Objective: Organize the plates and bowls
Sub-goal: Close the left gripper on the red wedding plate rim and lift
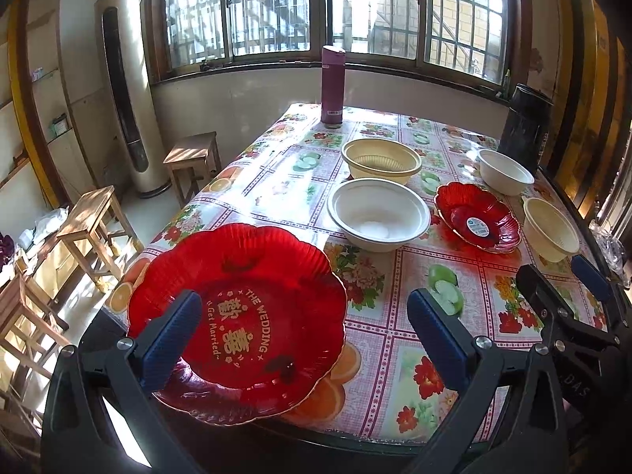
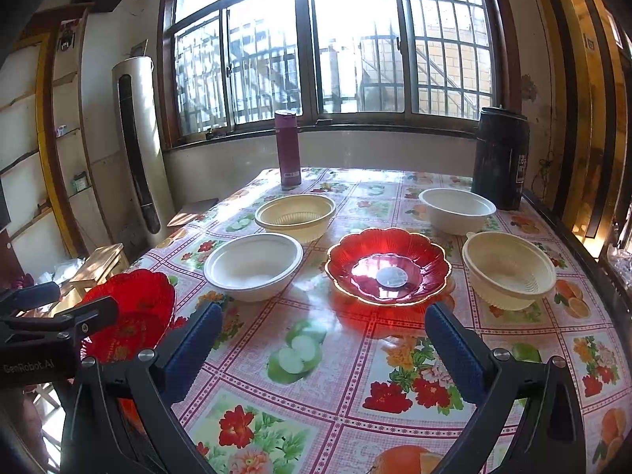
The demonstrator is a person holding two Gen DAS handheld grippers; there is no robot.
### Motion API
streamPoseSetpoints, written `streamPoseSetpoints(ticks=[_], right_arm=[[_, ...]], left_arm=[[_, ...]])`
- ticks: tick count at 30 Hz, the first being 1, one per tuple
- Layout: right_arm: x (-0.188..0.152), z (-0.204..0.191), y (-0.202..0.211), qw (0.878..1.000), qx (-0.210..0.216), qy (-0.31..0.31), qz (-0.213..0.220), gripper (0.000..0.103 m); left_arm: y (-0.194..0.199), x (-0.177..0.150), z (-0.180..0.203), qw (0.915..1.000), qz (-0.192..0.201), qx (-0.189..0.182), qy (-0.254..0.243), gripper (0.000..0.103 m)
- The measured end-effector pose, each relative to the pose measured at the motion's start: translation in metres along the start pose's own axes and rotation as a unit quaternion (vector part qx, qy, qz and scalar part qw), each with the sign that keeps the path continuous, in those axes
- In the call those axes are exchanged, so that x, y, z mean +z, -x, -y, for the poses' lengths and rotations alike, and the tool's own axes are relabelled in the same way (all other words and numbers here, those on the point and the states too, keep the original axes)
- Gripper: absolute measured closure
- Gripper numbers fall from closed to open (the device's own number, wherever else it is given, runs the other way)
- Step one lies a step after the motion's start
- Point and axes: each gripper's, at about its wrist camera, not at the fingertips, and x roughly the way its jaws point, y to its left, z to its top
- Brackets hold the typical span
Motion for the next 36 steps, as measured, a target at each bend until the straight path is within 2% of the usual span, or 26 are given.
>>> streamPoseSetpoints(ticks=[7,16,23,36], right_arm=[[0.008,-0.017,-0.007,0.999,0.034,0.009,-0.009,0.0],[0.013,-0.076,-0.023,0.995,0.081,0.053,-0.024,0.0],[0.015,-0.102,-0.03,0.992,0.101,0.062,-0.033,0.0],[0.007,-0.124,-0.048,0.99,0.104,0.074,-0.059,0.0]], left_arm=[[-0.005,-0.004,-0.016,0.9995,-0.006,0.03,0.006,0.0],[-0.013,-0.014,-0.071,0.995,-0.017,0.086,0.048,0.0],[-0.016,-0.02,-0.097,0.9927,-0.024,0.094,0.07,0.0],[-0.026,-0.025,-0.116,0.9914,-0.038,0.092,0.085,0.0]])
